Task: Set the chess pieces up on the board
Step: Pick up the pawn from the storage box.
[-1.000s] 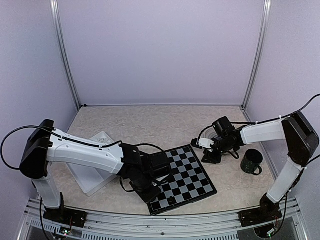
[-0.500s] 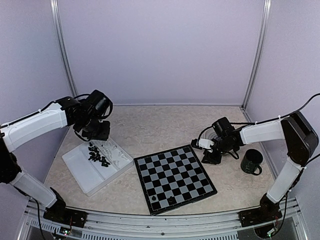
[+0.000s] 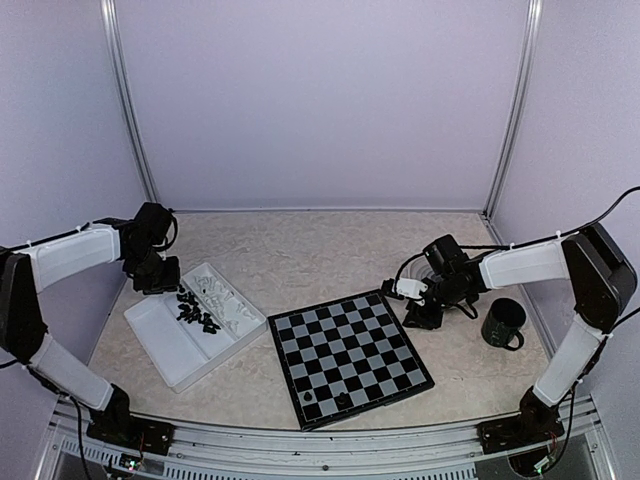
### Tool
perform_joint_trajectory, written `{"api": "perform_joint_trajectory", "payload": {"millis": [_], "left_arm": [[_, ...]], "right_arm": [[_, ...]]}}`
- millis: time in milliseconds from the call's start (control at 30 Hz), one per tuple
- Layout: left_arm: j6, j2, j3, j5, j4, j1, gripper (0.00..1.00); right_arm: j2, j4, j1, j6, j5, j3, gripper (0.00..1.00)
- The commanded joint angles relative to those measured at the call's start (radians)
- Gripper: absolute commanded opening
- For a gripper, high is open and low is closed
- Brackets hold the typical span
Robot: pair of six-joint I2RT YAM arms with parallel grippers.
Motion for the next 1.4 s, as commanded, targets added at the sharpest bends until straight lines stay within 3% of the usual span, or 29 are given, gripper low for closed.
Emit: {"api": "perform_joint_trajectory", "payload": {"millis": [0, 533, 1033, 1367], "left_arm": [[0.041, 0.060, 0.033, 0.072, 0.104, 0.018, 0.35], [0.071, 0.309, 0.124, 0.088, 0.141, 0.037, 0.21], [0.102, 0.349, 0.105, 0.074, 0.208, 0.041, 0.29], [0.114, 0.351, 0.098, 0.072, 0.228, 0.044, 0.24]], "right_arm": [[-0.001, -0.006, 0.009, -0.005, 0.004, -0.003, 0.46], [-0.005, -0.010, 0.009, -0.012, -0.003, -0.008, 0.46], [0.008, -0.016, 0.009, -0.013, -0.003, -0.004, 0.46], [0.012, -0.017, 0.009, -0.013, -0.003, -0.001, 0.46]]}}
